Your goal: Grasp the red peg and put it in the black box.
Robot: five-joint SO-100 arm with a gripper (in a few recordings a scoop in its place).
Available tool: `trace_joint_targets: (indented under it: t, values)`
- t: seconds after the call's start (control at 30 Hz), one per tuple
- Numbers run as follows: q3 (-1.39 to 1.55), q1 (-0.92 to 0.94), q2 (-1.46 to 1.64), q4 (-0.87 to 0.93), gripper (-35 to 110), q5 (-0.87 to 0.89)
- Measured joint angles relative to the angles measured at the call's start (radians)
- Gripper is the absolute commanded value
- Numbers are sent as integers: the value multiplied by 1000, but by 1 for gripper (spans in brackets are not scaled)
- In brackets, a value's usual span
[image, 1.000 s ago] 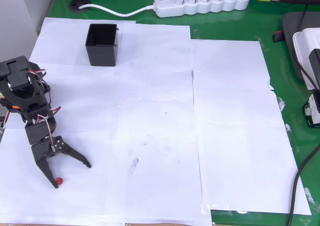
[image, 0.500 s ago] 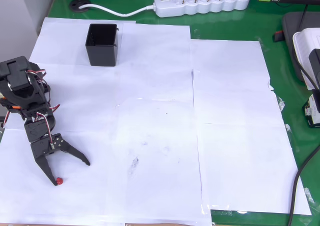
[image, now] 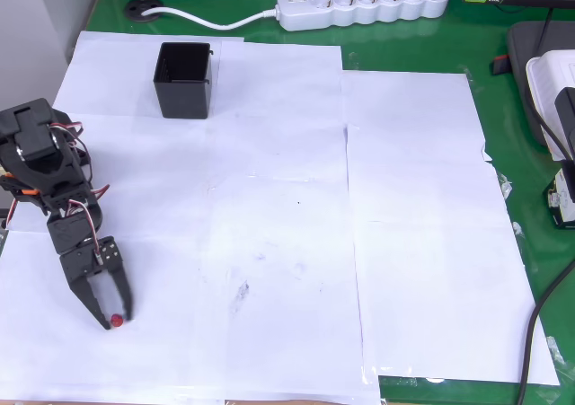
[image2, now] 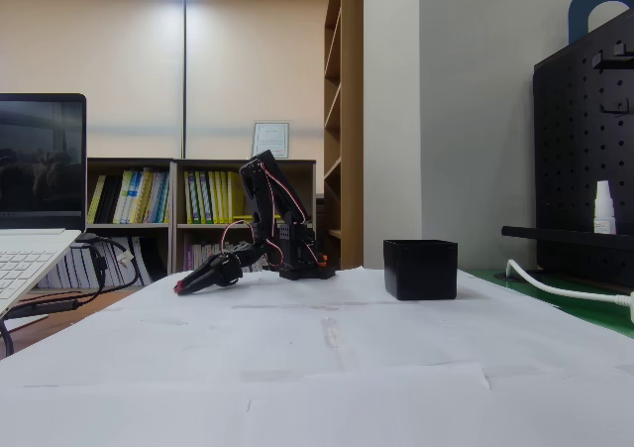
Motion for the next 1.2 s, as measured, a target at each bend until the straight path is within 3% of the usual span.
trace_joint_targets:
  t: [0.57,0.77,0.93,1.2]
  values:
    - [-2,-8,-12,-25,0,-8]
    - [-12,-78,-156,15,0,-35]
    - [20,-135,-445,322,0,-55]
    - [267,-316,-1002,1180,0,23]
